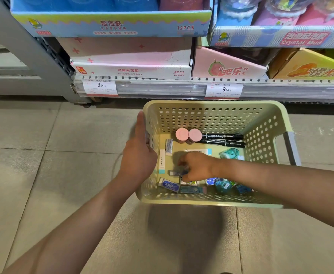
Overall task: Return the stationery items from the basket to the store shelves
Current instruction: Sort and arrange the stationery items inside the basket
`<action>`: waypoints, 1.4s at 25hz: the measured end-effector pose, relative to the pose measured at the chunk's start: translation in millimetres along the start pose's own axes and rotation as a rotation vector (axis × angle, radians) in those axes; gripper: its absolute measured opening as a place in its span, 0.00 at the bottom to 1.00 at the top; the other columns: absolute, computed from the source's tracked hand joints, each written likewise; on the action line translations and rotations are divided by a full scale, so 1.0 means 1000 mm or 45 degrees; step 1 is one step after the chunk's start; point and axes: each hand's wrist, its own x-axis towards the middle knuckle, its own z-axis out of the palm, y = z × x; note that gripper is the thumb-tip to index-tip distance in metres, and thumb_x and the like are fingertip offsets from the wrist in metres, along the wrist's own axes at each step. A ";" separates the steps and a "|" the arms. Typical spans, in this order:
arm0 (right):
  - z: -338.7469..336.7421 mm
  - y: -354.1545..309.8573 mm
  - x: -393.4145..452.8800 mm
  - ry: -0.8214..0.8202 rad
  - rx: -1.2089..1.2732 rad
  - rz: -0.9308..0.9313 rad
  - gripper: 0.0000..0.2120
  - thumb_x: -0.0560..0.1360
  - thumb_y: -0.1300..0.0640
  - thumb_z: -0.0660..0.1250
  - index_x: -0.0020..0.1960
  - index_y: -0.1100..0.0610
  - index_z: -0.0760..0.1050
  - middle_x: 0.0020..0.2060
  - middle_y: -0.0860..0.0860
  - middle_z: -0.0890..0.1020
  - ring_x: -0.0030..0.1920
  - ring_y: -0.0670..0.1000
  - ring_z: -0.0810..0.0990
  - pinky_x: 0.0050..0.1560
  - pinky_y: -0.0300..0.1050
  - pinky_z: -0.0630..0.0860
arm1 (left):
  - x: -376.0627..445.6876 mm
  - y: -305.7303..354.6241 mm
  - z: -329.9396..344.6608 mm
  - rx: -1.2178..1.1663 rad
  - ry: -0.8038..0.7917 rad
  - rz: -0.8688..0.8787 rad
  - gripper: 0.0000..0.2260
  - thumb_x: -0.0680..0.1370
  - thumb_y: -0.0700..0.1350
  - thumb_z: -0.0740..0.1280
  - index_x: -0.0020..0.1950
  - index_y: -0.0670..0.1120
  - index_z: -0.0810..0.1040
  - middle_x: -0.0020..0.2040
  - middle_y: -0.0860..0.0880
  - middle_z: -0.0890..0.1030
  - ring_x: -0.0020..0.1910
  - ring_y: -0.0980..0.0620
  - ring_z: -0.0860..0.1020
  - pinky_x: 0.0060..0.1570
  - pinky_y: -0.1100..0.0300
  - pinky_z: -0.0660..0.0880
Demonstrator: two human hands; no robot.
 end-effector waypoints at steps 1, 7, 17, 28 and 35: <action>-0.002 0.002 -0.003 0.066 -0.043 0.012 0.17 0.71 0.54 0.67 0.57 0.62 0.74 0.55 0.58 0.77 0.54 0.56 0.77 0.51 0.46 0.76 | 0.000 0.000 0.000 0.003 -0.004 -0.002 0.36 0.78 0.40 0.60 0.77 0.57 0.41 0.67 0.47 0.73 0.53 0.47 0.78 0.45 0.56 0.75; -0.007 0.007 -0.008 0.121 -0.211 0.182 0.21 0.74 0.54 0.64 0.64 0.62 0.70 0.60 0.58 0.73 0.60 0.55 0.74 0.48 0.41 0.70 | -0.002 0.002 -0.002 0.009 -0.007 -0.001 0.35 0.78 0.43 0.60 0.77 0.57 0.40 0.65 0.46 0.74 0.51 0.48 0.79 0.49 0.51 0.77; -0.005 0.018 -0.005 0.055 -0.045 0.216 0.17 0.66 0.55 0.74 0.52 0.63 0.79 0.49 0.56 0.82 0.46 0.52 0.77 0.45 0.43 0.75 | 0.000 -0.001 -0.001 0.002 -0.014 -0.020 0.35 0.78 0.41 0.59 0.76 0.58 0.40 0.61 0.46 0.77 0.48 0.48 0.79 0.48 0.48 0.78; 0.006 0.026 0.012 0.335 -0.598 -0.057 0.17 0.75 0.62 0.60 0.64 0.61 0.71 0.61 0.60 0.71 0.47 0.57 0.80 0.40 0.46 0.74 | 0.001 -0.001 0.000 -0.009 -0.010 -0.036 0.36 0.78 0.40 0.58 0.76 0.58 0.40 0.60 0.46 0.78 0.46 0.49 0.79 0.46 0.50 0.78; -0.001 0.022 0.017 0.478 -0.690 -0.274 0.11 0.72 0.69 0.63 0.55 0.67 0.73 0.47 0.63 0.79 0.37 0.62 0.82 0.28 0.45 0.67 | 0.000 0.000 -0.001 -0.012 -0.003 -0.020 0.35 0.78 0.40 0.58 0.76 0.58 0.40 0.60 0.46 0.78 0.47 0.48 0.79 0.47 0.50 0.78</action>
